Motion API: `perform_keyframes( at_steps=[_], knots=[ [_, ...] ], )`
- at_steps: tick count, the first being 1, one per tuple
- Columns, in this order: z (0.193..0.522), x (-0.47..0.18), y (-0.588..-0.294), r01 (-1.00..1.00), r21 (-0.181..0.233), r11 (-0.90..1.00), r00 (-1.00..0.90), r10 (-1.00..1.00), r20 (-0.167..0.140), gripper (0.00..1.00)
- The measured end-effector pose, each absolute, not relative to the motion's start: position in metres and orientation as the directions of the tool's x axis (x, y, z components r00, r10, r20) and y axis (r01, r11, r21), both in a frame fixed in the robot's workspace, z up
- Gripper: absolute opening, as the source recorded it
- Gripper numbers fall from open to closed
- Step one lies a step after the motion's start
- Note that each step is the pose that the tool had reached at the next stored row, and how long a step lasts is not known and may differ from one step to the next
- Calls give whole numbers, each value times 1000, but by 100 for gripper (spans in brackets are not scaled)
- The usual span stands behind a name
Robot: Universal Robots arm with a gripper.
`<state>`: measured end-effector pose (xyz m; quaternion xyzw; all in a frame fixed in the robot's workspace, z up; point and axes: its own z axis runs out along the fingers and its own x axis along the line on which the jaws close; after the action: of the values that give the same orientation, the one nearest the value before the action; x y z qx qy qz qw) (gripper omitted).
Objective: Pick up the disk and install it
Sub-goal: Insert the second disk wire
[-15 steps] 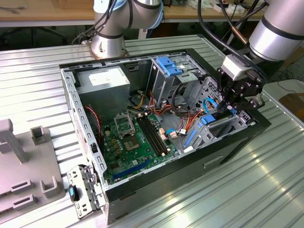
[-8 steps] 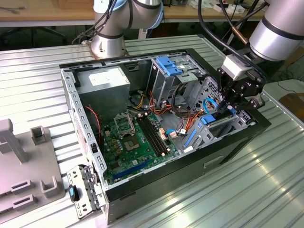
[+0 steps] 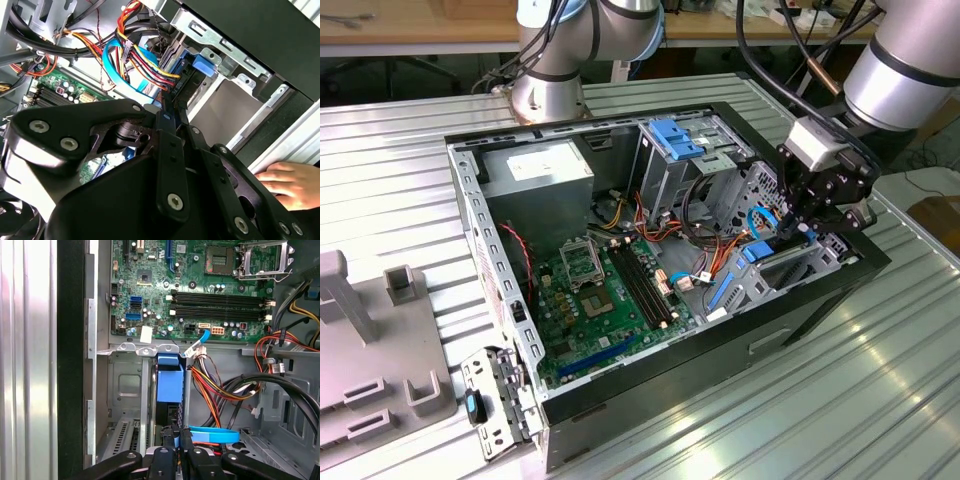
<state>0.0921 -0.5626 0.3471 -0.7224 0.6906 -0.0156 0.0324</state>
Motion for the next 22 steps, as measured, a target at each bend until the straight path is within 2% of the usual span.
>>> perform_keyframes(
  at_steps=[6,9,22],
  knots=[
    [349,92,-562,-997,-68,-44,46,-999,-22,16],
    [347,92,-567,-997,-70,-42,46,-997,-55,16],
    [342,92,-568,-997,-70,-42,46,-997,-55,16]
  ],
)
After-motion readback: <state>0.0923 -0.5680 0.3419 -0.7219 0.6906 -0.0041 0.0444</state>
